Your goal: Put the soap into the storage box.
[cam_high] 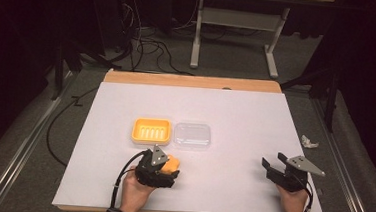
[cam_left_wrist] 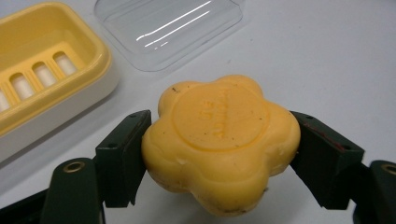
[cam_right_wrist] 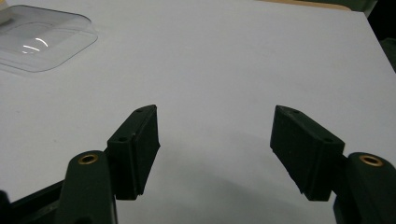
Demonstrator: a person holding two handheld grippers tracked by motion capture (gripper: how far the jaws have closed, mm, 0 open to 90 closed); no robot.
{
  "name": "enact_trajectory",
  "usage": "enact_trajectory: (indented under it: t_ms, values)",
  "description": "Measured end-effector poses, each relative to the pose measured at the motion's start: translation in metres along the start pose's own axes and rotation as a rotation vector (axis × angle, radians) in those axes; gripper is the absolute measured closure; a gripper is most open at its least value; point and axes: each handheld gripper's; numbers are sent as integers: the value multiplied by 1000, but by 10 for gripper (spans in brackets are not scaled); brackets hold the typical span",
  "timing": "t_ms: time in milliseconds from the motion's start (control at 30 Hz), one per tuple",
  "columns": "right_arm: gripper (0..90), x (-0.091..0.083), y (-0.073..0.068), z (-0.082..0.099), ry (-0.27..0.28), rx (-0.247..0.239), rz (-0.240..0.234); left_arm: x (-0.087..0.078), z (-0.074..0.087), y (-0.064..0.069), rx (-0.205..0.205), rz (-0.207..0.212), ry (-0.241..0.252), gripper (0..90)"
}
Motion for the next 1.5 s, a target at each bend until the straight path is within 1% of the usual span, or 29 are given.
enact_trajectory:
  t_ms: [267,433,500,633,700,833,1000,1100,1233,1300,1500]
  values:
    - [330,0,0,0,1,-1,0,-6,-5,-9,-21,-6,13,260]
    - [330,0,0,0,3,1,2,-9,-7,-13,-25,-12,18,260]
    - [329,-1,0,0,6,1,2,-10,-8,-15,-35,-15,20,259]
    - [328,-1,0,0,8,-2,-2,-14,-11,-20,-38,-35,23,260]
    - [329,-1,0,1,18,-7,-2,-17,-12,-21,-33,-66,45,260]
    - [327,-2,-1,1,17,-2,0,-22,-16,-25,-43,-81,72,261]
    - [326,-2,0,1,18,-1,0,-24,-22,-31,-35,-92,71,261]
    - [326,-2,-1,1,18,-5,1,-23,-25,-36,-45,-93,68,261]
    - [326,-2,-1,1,19,-3,-1,-23,-27,-43,-50,-103,63,261]
    - [326,-2,-1,1,18,-5,1,-24,-29,-48,-61,-103,70,261]
    - [325,-2,-1,1,19,-3,0,-24,-32,-54,-78,-100,71,261]
Point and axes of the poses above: each handheld gripper's, and its own axes: x roughly forward along the jaws, z roughly out of its underside, y roughly to its right, and after that the axes turned 3 degrees about x, right-handed
